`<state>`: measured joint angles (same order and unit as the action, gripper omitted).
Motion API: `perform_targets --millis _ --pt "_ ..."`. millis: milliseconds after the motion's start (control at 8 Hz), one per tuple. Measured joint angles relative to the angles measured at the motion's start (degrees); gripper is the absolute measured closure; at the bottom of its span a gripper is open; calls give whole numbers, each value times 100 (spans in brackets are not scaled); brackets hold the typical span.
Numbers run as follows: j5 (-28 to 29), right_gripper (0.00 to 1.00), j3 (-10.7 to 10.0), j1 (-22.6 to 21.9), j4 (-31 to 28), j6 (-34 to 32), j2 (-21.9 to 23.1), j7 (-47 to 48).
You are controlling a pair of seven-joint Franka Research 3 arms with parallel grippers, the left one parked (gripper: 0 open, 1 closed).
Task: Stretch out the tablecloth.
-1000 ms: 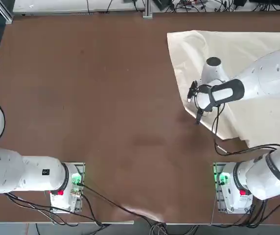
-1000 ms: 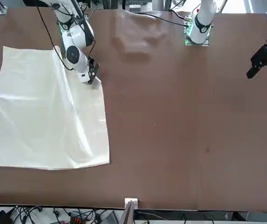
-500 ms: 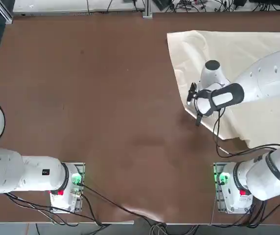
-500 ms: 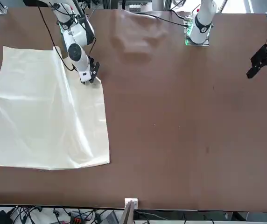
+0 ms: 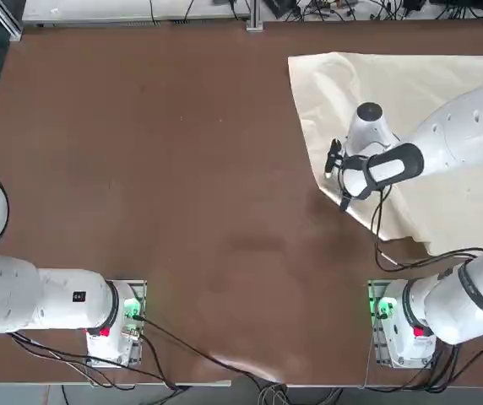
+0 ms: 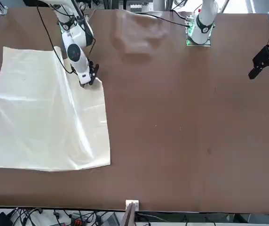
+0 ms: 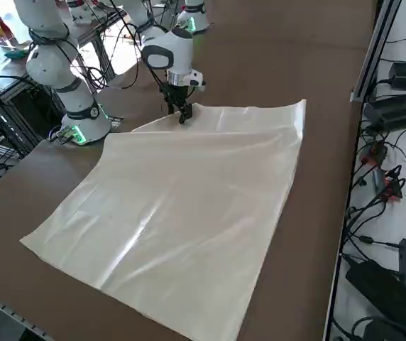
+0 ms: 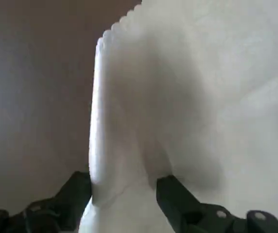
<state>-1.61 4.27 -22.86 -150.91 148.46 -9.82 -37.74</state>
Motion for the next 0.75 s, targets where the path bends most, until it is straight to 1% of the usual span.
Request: perform_targets --millis 125,375,500,625,750 --pt "-3 40 0 43 1 27 9 -60" --pt "-2 66 11 85 1 24 100 -87" --pt "-4 85 3 147 1 129 135 -94" --pt "-13 91 -14 263 17 286 145 -109" --pt "-28 91 -52 409 73 390 148 -126"
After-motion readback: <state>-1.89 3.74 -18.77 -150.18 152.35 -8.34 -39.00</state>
